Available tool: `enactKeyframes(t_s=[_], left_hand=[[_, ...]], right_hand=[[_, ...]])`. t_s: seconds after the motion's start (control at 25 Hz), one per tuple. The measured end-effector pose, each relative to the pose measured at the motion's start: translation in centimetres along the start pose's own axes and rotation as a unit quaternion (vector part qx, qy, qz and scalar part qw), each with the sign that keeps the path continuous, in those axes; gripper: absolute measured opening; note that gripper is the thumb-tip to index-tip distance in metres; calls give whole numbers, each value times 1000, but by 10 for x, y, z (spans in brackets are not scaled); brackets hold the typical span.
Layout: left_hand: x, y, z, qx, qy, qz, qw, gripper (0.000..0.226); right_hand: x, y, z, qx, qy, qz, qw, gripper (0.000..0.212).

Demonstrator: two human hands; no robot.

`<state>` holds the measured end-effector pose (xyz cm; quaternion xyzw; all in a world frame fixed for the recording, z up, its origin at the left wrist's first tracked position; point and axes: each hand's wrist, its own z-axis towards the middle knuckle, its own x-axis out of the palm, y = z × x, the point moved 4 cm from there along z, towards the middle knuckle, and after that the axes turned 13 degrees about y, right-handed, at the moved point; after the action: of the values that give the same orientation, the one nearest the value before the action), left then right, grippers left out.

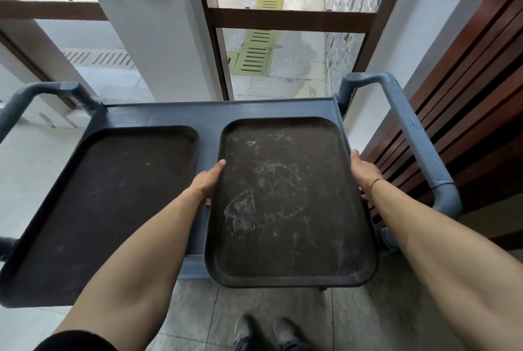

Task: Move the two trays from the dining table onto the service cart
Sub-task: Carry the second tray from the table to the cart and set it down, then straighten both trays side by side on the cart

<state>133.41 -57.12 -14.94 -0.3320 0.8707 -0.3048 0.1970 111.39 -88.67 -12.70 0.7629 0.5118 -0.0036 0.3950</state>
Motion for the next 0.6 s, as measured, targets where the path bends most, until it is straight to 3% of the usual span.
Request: enactKeyframes(t_s=[0.24, 0.48, 0.6], left_hand=[[-2, -2, -9, 11, -4, 33, 999, 73], [-24, -9, -52, 122, -66, 187, 973, 67], [-56, 3, -89, 139, -105, 233, 957, 91]], right_hand=[[3, 10, -14, -47, -29, -145, 988, 71], [31, 45, -48, -162, -28, -305, 938, 64], [64, 72, -68, -223, 4, -349, 910, 64]])
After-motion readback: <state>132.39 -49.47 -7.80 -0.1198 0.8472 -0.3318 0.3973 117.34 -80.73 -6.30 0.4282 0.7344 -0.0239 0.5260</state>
